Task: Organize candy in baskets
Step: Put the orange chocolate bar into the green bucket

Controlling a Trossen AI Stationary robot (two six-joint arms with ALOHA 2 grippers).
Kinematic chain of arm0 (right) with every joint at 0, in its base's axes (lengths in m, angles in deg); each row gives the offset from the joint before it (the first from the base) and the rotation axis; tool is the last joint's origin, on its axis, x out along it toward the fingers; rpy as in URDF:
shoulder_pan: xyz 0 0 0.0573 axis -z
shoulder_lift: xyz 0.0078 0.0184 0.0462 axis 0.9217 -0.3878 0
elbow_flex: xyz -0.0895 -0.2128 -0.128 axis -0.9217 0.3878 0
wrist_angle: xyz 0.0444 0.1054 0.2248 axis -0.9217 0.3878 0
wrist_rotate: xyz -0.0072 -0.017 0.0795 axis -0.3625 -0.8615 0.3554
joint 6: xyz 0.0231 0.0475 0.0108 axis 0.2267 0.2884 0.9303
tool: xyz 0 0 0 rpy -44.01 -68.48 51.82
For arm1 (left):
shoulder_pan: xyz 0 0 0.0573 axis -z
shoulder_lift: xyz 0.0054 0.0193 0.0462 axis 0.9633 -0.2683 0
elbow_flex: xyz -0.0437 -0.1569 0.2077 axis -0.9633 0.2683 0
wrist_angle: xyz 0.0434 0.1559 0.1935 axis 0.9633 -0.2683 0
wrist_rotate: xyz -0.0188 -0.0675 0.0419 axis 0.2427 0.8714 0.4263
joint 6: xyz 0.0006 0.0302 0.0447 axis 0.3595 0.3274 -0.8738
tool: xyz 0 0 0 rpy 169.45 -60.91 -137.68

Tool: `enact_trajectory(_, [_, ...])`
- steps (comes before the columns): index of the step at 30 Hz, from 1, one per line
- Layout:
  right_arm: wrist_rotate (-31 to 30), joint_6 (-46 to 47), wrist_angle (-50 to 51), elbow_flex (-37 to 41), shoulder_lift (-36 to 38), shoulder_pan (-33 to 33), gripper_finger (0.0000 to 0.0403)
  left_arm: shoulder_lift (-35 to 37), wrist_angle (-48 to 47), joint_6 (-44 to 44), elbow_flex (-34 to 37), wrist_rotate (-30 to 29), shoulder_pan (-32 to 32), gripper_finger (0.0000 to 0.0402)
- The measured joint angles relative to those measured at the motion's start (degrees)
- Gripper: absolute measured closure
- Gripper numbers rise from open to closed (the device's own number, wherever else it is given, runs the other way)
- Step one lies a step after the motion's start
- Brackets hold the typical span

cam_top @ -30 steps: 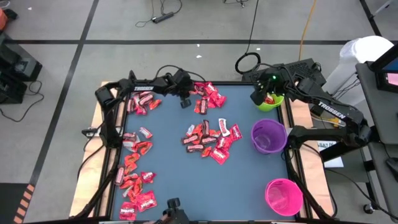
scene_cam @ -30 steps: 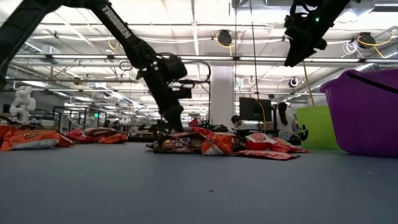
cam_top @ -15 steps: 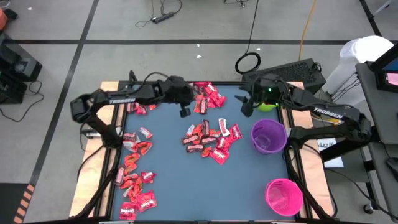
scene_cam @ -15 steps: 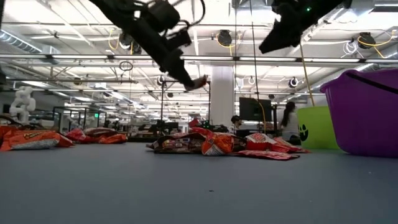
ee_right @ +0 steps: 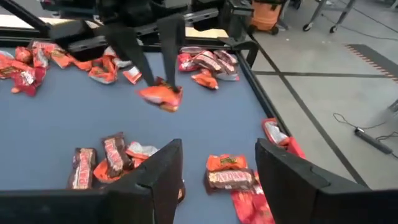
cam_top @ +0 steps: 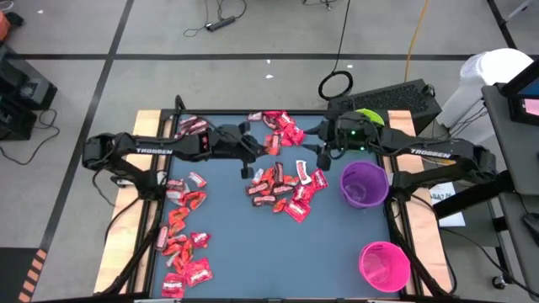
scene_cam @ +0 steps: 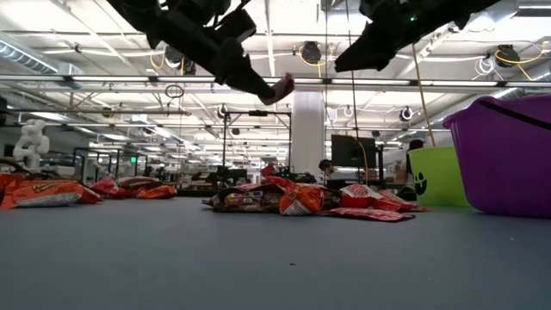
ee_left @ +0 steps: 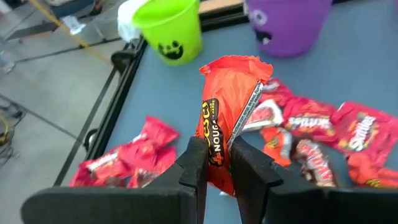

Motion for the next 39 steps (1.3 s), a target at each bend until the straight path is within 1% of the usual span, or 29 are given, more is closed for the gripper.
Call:
enact_trajectory(3, [-0.06,-2.71,-2.75,0.00,-3.66,-1.56,0.0198,0.00,1.91,-0.02,0.00,0.00,1.53,0.0338])
enact_trajectory(6, [0.00,-7.23,-6.22,0.04,-7.22,-3.71,0.0177,0.00,2.66,-0.03,0.00,0.04,2.31,0.0338])
enact_trajectory(11, [-0.23,-11.47,-14.68,0.02,-10.88,-6.63,0.0149,-0.01,3.37,-0.02,0.00,0.02,2.35,0.0338])
enact_trajectory(15, [-0.42,-14.20,-18.11,0.02,-12.64,-7.59,0.0145,-0.02,3.49,0.01,0.00,0.65,2.41,0.0338])
enact_trajectory(19, [-0.39,-16.12,-19.33,0.02,-13.70,-8.12,0.0155,-0.04,4.67,-0.01,-0.02,1.45,2.78,0.0338])
enact_trajectory(22, [-0.34,-18.29,-19.32,0.02,-13.78,-8.62,0.0176,-0.04,4.97,-0.01,-0.02,1.57,2.98,0.0338])
enact_trajectory(25, [-0.24,-19.73,-19.44,0.02,-13.77,-8.93,0.0213,-0.04,5.36,-0.01,-0.02,1.57,2.98,0.0338])
enact_trajectory(32, [-0.15,-20.00,-19.35,0.02,-13.77,-8.89,0.0336,-0.04,5.47,-0.03,-0.04,1.60,2.98,0.0338])
enact_trajectory(35, [-0.17,-21.19,-19.23,0.02,-13.73,-8.89,0.0380,-0.04,5.57,-0.03,-0.04,1.60,2.98,0.0338])
enact_trajectory(37, [-0.22,-21.79,-19.19,0.02,-13.71,-8.89,0.0393,-0.04,5.75,-0.02,-0.04,1.58,2.98,0.0338])
enact_trajectory(39, [-0.24,-21.97,-19.26,0.02,-13.68,-8.89,0.0392,-0.04,5.92,-0.01,-0.04,1.56,2.98,0.0338])
